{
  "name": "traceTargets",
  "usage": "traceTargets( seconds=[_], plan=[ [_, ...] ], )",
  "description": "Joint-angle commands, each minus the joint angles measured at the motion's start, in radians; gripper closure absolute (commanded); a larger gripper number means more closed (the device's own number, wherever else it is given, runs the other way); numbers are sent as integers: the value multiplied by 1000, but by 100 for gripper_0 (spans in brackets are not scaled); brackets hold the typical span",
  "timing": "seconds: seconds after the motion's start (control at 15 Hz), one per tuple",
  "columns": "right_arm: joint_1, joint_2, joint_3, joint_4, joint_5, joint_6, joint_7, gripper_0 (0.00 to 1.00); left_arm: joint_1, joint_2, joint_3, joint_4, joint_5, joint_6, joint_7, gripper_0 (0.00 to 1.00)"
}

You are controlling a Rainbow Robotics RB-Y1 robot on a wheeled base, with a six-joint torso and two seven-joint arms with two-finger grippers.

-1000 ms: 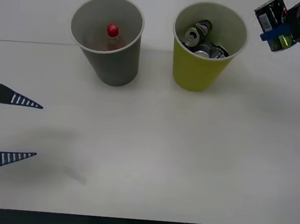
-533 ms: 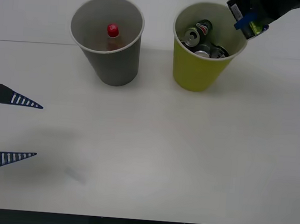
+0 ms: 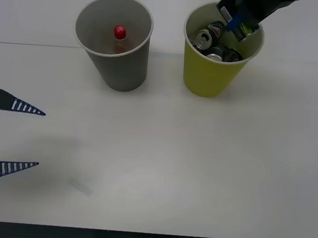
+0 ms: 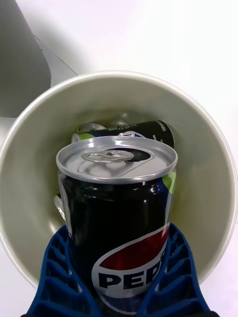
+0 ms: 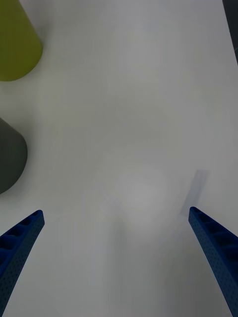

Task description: Put the can into the green bin and the plastic bottle into the gray bin

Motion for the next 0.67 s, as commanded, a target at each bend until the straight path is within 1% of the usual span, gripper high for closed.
traceTargets(
  seconds=[0.07,0.13,0.2,0.27,0.53,0.6,0.67],
  plan=[
    [1,7,0,0,12,17,13,89,0,0,0,0,0,0,0,0],
    [-1,7,0,0,13,18,18,59,0,0,0,0,0,0,0,0],
    [1,8,0,0,13,18,24,27,0,0,0,0,0,0,0,0],
    [1,8,0,0,10,15,24,0,0,0,0,0,0,0,0,0],
    [1,2,-14,0,-3,3,32,0,0,0,0,0,0,0,0,0],
    [1,-2,-40,-2,-11,-25,55,0,0,0,0,0,0,0,0,0],
    [1,-7,-64,-6,-17,-25,73,0,0,0,0,0,0,0,0,0]
  ],
)
